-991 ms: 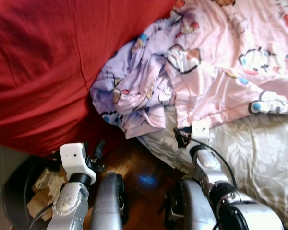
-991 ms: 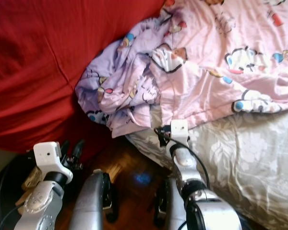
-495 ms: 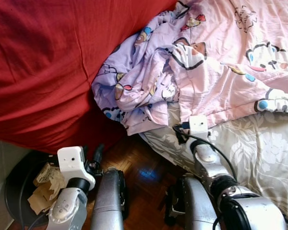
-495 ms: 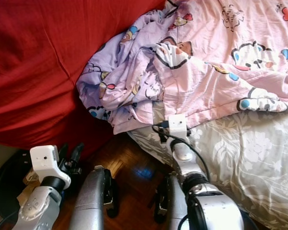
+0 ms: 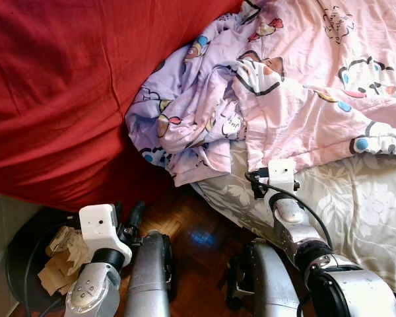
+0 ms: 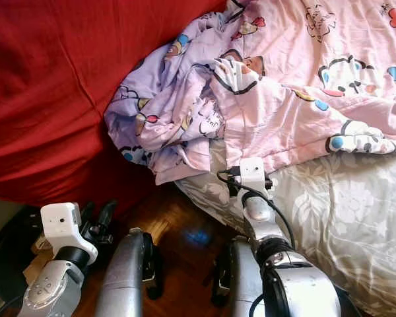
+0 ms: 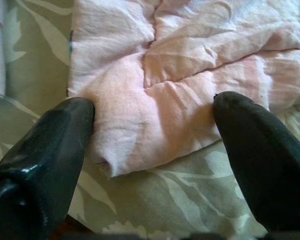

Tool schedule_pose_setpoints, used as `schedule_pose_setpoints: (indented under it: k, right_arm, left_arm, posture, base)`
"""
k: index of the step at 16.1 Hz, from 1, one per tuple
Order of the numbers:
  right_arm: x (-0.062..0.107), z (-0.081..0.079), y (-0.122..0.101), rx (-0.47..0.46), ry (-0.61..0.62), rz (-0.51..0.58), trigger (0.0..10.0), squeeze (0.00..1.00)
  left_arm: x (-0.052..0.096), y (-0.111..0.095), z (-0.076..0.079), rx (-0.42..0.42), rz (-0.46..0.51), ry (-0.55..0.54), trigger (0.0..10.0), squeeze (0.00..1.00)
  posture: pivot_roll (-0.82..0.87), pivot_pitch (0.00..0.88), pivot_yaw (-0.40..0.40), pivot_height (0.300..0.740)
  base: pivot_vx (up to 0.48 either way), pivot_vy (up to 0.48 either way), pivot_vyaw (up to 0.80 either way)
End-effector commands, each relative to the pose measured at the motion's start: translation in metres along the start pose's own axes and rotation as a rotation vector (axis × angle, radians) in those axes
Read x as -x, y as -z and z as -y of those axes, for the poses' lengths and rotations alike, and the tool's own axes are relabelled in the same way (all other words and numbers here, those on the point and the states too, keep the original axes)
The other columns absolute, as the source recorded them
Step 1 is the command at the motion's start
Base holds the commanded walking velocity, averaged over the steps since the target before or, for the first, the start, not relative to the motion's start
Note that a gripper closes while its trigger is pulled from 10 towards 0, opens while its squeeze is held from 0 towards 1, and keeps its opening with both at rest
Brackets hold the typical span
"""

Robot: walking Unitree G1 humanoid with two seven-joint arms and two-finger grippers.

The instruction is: Clean up the room

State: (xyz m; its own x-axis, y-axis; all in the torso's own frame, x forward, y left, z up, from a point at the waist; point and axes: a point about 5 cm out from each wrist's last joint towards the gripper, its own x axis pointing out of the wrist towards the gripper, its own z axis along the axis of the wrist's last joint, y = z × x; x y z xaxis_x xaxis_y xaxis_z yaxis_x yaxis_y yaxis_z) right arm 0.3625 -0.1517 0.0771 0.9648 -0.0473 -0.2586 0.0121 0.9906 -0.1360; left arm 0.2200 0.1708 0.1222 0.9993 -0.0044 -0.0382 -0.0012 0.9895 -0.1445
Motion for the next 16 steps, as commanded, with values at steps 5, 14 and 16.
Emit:
schedule_pose_setpoints:
  k: [5, 14, 16]
  right_arm:
    - [0.005, -0.005, 0.018, 0.017, -0.019, -0.075, 10.0, 0.00]
    - [0.006, -0.005, 0.022, 0.023, -0.017, -0.090, 0.0, 0.00]
    - [0.007, -0.003, 0.024, 0.027, -0.012, -0.095, 0.0, 0.00]
  left_arm:
    - [0.012, 0.004, -0.003, 0.005, -0.044, -0.021, 10.0, 0.00]
    - [0.023, 0.002, -0.002, 0.007, -0.061, -0.031, 10.0, 0.00]
    - [0.024, 0.002, -0.001, 0.007, -0.065, -0.031, 10.0, 0.00]
  posture:
    - [0.28, 0.546, 0.025, 0.641]
    - [0.28, 0.582, 0.029, 0.641]
    - [0.28, 0.583, 0.030, 0.641]
  base:
    - [0.000, 0.000, 0.00]
    - [0.000, 0.000, 0.00]
    - [0.000, 0.000, 0.00]
